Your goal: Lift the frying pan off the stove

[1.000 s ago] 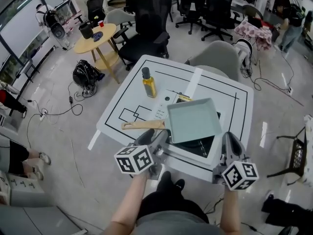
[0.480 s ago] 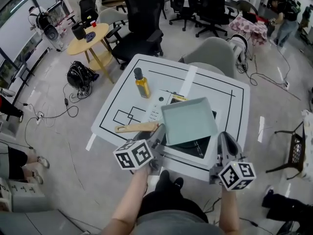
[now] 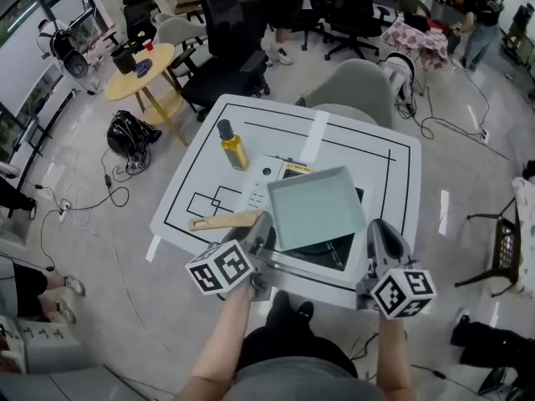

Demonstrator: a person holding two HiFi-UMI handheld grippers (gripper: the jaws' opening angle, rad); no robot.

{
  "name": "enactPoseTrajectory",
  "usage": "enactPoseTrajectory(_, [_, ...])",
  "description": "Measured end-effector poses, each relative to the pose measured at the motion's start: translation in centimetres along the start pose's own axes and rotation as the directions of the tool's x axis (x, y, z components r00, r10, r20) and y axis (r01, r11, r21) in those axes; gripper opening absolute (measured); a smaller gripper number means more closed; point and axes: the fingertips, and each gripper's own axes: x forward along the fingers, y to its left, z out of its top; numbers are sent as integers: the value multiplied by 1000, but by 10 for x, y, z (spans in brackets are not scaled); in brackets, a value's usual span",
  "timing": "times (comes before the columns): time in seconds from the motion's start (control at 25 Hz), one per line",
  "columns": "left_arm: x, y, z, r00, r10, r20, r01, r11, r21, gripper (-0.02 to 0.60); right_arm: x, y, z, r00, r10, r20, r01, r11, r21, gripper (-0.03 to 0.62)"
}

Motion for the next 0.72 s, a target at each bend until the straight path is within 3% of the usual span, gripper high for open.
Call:
enactPoseTrajectory(0.52, [2, 3, 0, 1000, 4, -9, -4, 1000, -25, 186, 42, 0, -3, 993, 49, -106, -56, 996, -66, 87])
enactPoseTrajectory(0.72, [0, 4, 0, 1000, 10, -16, -10, 1000, -25, 186, 61, -6, -11, 980, 82, -181, -88, 996, -27, 109])
